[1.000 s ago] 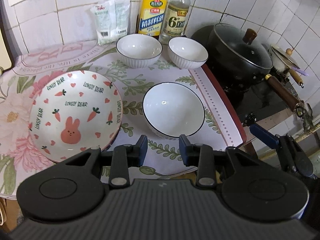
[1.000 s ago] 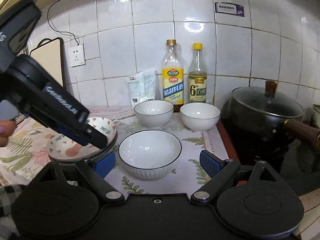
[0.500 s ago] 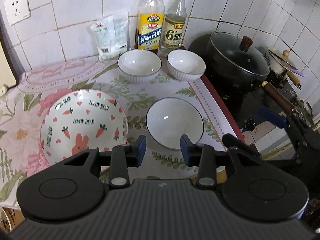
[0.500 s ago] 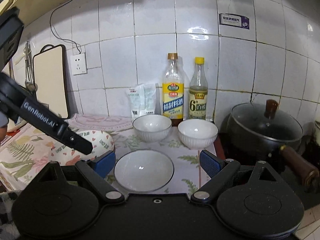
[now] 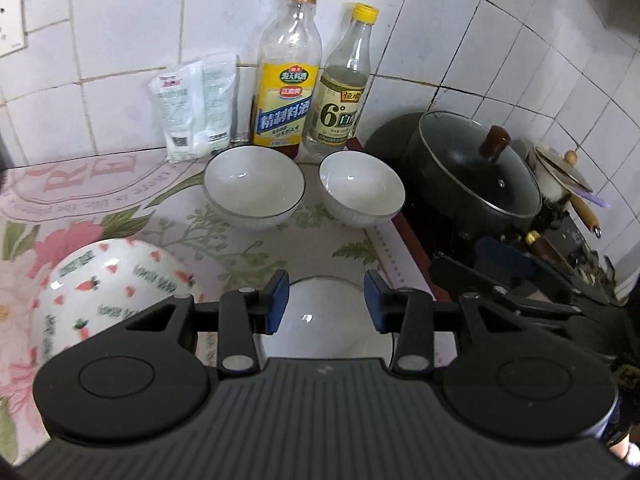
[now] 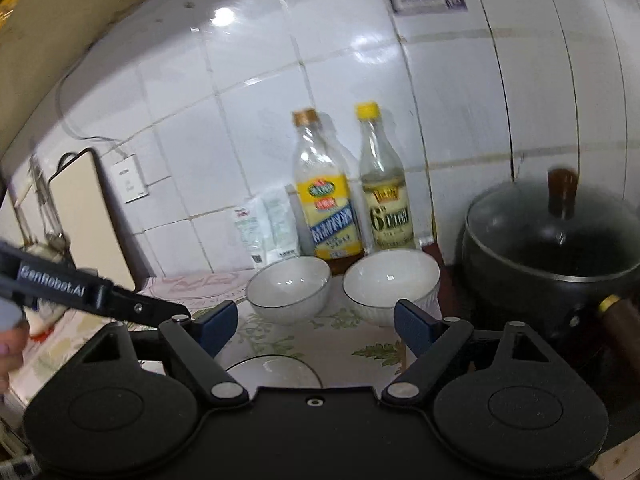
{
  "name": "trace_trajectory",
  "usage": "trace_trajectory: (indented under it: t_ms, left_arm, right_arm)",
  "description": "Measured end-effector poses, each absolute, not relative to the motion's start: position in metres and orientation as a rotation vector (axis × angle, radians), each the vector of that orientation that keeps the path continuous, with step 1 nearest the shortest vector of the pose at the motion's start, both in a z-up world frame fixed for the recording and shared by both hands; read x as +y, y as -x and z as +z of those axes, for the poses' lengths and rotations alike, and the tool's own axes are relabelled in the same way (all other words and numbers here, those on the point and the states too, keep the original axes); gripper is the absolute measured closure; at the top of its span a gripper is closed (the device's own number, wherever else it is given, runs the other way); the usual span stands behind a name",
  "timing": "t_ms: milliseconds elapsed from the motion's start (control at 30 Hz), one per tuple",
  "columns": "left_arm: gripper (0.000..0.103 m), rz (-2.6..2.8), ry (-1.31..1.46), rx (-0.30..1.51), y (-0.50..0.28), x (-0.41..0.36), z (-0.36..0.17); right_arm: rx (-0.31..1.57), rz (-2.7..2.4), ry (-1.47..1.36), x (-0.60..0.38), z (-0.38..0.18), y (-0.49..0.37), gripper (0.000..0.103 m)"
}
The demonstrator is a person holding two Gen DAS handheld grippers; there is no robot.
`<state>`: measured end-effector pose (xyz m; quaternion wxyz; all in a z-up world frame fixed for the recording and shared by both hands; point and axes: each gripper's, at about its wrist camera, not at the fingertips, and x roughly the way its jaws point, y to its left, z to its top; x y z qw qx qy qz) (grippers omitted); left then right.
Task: Organize plates and bowls
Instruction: 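Reach both grippers to the white bowl beside the bottles and close on its rim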
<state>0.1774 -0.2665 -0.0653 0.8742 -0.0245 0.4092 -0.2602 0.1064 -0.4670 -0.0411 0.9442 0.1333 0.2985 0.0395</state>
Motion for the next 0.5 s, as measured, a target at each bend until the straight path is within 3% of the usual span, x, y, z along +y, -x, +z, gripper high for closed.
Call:
trace_trajectory:
  t_ms: [133, 267, 500]
  left_arm:
    - [0.063, -0.522, 0.092, 0.844, -0.200, -0.286, -0.085]
    - [0.063, -0.523, 0.112, 0.836, -0.220, -0.311, -0.101]
    - [0.063, -0.483, 0.157, 0.837, -0.256, -0.338, -0.117]
  right_arm:
    - [0.670, 0.064, -0.351, -0.482, -0.065, -0.133, 0.016]
    - [0.704, 0.017, -0.471, -0.502, -0.091, -0.158, 0.028]
    - [0.716, -0.098, -0.620, -0.527, -0.128, -0.184, 0.033]
